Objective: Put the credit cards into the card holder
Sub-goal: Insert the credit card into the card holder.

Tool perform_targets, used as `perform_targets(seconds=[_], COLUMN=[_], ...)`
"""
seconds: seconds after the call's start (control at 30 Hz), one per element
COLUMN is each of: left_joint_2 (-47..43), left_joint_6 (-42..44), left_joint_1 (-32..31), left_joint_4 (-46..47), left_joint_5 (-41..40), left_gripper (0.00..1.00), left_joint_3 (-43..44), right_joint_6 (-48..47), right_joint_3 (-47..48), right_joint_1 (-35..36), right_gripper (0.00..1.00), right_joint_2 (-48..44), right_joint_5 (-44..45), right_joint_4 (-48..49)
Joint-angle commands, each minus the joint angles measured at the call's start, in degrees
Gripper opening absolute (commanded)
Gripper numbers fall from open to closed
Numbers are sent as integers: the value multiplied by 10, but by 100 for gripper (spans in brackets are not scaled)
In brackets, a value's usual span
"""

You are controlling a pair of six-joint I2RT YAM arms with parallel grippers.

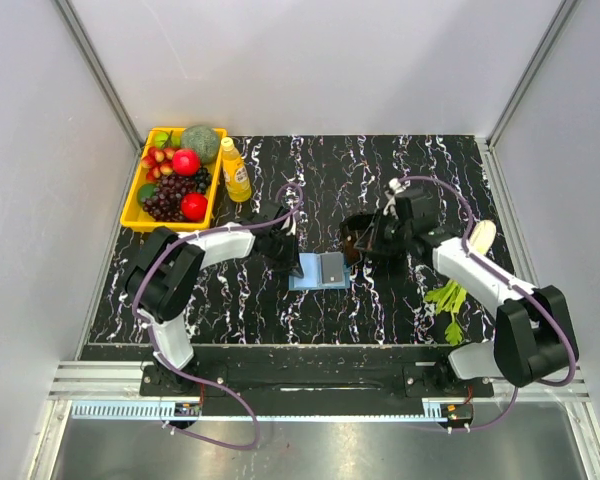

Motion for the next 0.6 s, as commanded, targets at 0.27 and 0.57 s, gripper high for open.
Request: perform_targets(seconds=[0.27, 0.57], left_joint_2=[-40, -43], left_joint_6=[-14, -13], left_joint_1=[0, -1], left_joint_4=[14, 12], left_joint_5=[-53, -59], left_gripper=[9, 9], left_joint_3=[-38, -44], right_joint_6=[110, 85], right_joint_3=[-97, -130], right_joint_1=[114, 140], right_gripper=[0, 0], right_joint_2=[34, 79], right_joint_5=[30, 72], right_joint_4=[284, 348])
